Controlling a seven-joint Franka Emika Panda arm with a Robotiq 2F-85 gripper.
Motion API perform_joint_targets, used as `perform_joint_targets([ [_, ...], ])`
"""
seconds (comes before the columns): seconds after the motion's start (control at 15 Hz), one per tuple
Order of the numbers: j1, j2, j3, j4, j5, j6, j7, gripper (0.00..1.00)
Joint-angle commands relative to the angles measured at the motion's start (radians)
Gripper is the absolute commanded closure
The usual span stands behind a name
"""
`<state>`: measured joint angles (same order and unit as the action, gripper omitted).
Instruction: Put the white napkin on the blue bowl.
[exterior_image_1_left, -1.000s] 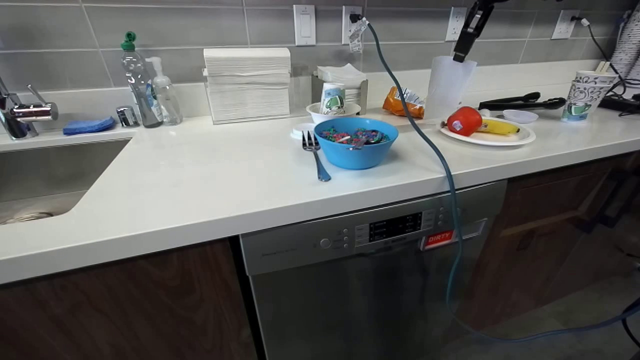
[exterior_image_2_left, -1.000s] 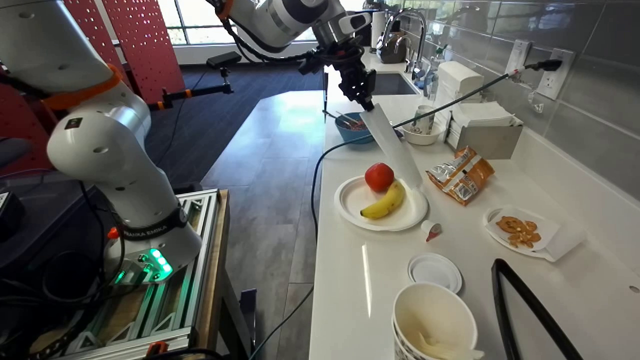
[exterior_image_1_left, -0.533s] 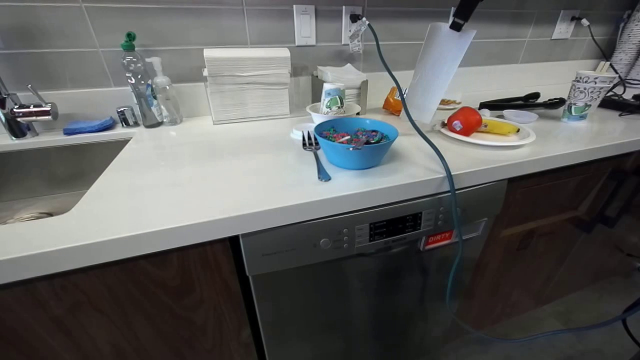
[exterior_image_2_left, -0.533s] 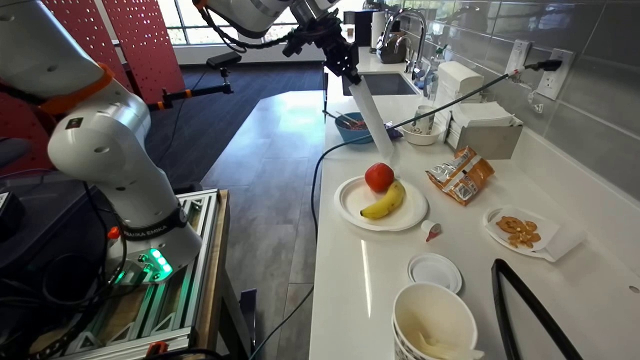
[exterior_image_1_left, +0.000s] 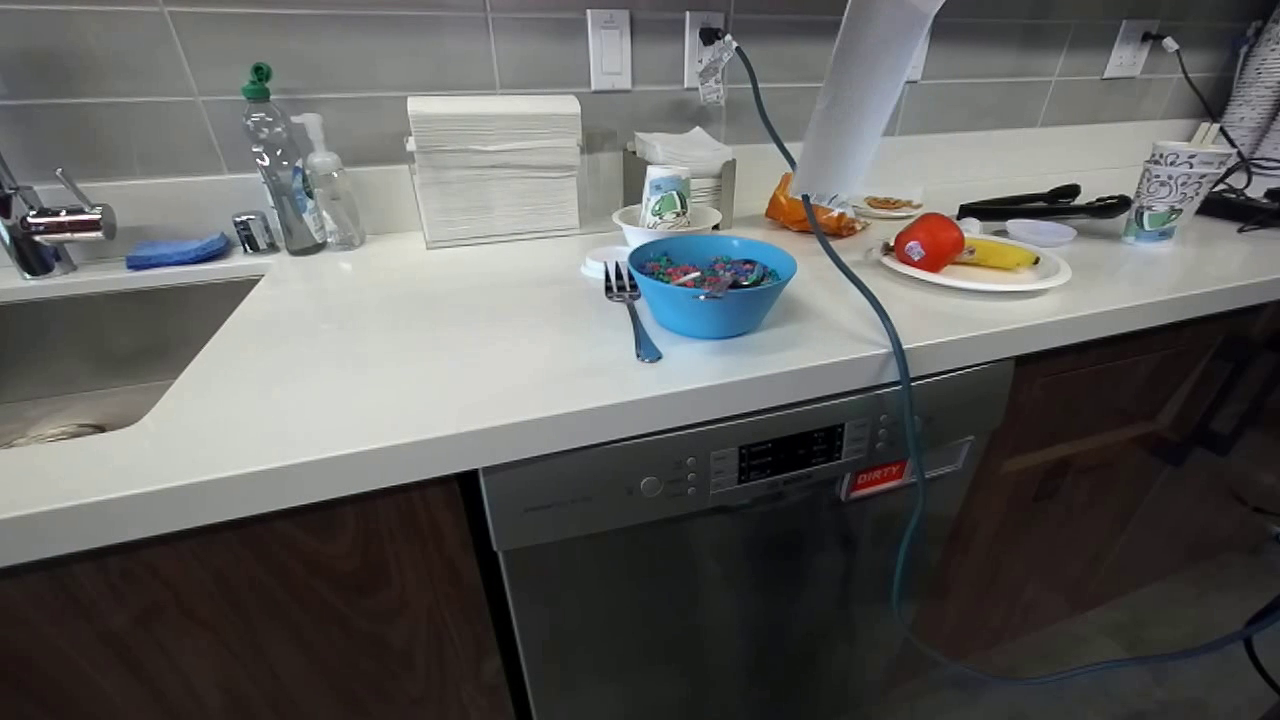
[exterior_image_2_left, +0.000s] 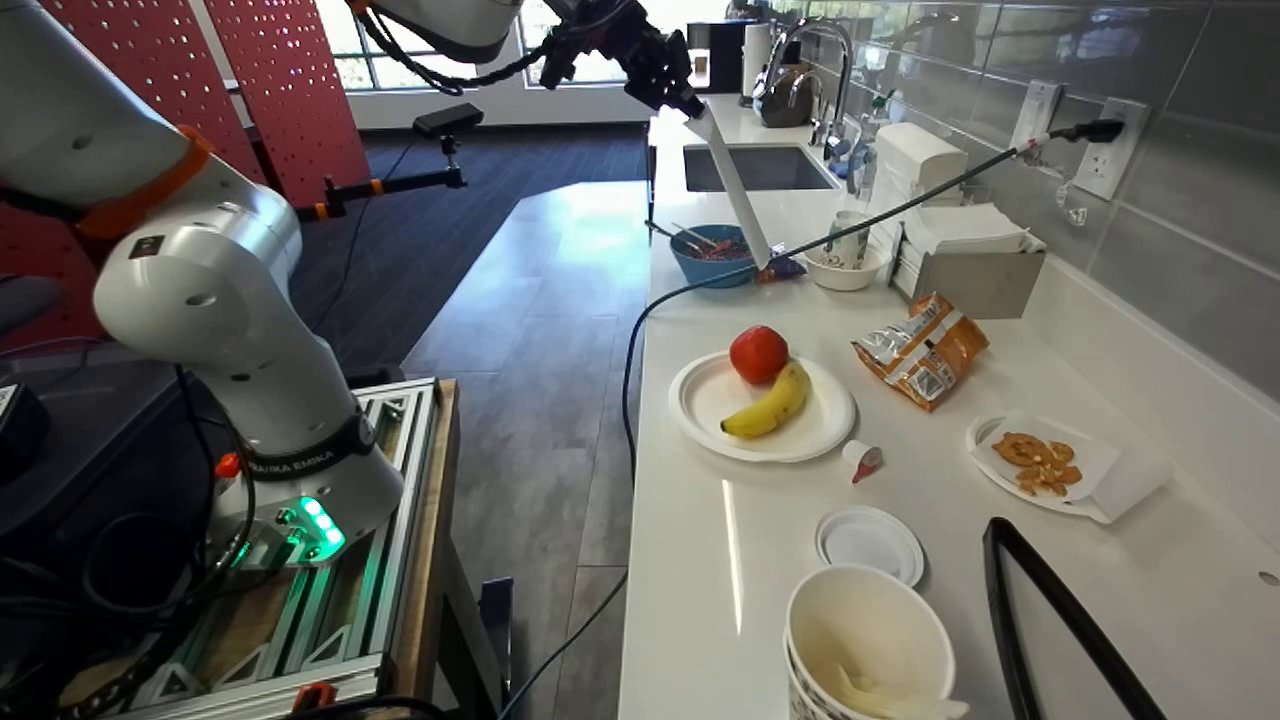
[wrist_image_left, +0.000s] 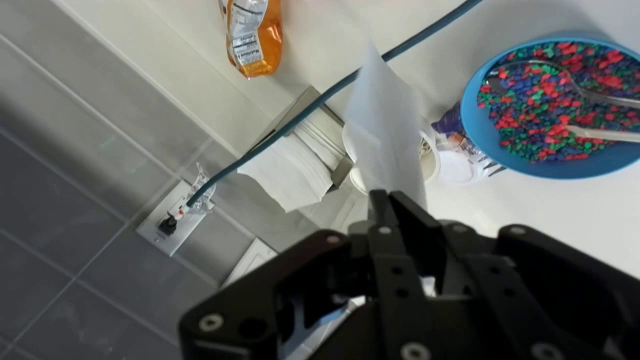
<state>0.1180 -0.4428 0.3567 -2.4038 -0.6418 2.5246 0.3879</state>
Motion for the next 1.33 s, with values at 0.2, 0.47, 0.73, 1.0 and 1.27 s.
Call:
perform_joint_targets([
  [0.2, -0.114, 0.008, 0.113, 0.011, -0.230, 0.179, 0.211, 0.99],
  [0.47, -0.260, 0.045, 0.249, 0.070, -0.513, 0.214, 0.461, 0.99],
  [0.73, -0.387, 0.131, 0.416, 0.164, -0.837, 0.142, 0.730, 0.99],
  [1.0, -0.451, 0.282, 0.559, 0.233, -1.112, -0.031, 0.914, 0.99],
  [1.27, -0.202, 0.519, 0.408, 0.254, -1.325, -0.327, 0.954, 0.99],
])
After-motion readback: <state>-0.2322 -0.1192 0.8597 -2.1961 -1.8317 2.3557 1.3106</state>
